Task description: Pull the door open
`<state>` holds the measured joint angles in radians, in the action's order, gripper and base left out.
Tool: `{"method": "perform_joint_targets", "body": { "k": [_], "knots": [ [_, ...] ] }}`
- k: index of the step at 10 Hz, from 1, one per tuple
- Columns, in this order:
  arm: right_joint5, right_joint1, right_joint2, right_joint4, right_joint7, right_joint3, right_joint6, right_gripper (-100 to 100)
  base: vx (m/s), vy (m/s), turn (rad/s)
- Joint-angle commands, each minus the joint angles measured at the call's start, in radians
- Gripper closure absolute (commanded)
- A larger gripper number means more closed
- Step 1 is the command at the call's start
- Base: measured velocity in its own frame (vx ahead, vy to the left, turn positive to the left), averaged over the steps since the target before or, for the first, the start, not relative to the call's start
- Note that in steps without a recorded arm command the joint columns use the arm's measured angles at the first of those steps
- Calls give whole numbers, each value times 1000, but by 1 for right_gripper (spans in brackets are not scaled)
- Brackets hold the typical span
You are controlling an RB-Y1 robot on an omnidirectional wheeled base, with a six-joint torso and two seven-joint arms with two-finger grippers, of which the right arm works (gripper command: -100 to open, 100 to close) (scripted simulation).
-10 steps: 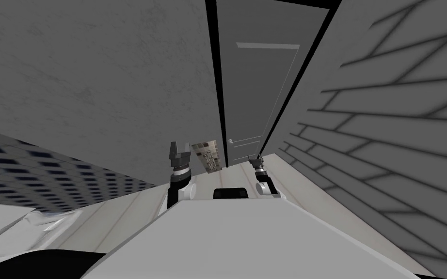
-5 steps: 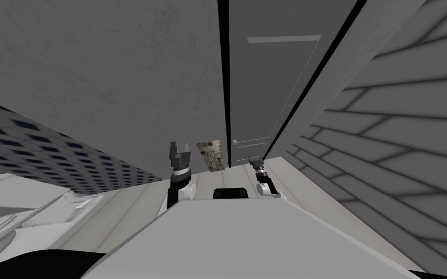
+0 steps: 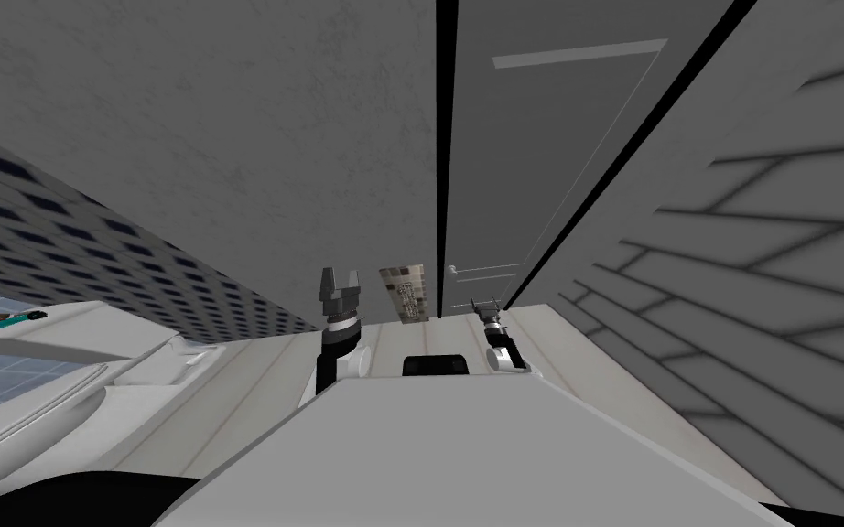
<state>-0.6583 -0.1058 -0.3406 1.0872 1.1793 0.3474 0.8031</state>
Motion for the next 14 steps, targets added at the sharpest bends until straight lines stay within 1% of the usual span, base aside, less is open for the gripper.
{"method": "perform_joint_targets", "body": {
  "k": [1, 4, 7, 10, 12, 14],
  "knots": [
    [-17, 12, -6, -31, 28, 9, 7, -100, 37, 21, 148],
    [-48, 32, -18, -94, 82, 28, 24, -100, 46, 20, 189],
    [-67, 45, -25, -134, 116, 40, 35, -100, 40, 13, 116],
    [-92, 62, -35, -184, 159, 55, 49, -100, 45, 6, 138],
    [-109, 73, -41, -219, 189, 66, 58, -100, 51, 8, 160],
    [-132, 87, -49, -264, 228, 79, 71, -100, 72, 8, 188]
  ]
}}
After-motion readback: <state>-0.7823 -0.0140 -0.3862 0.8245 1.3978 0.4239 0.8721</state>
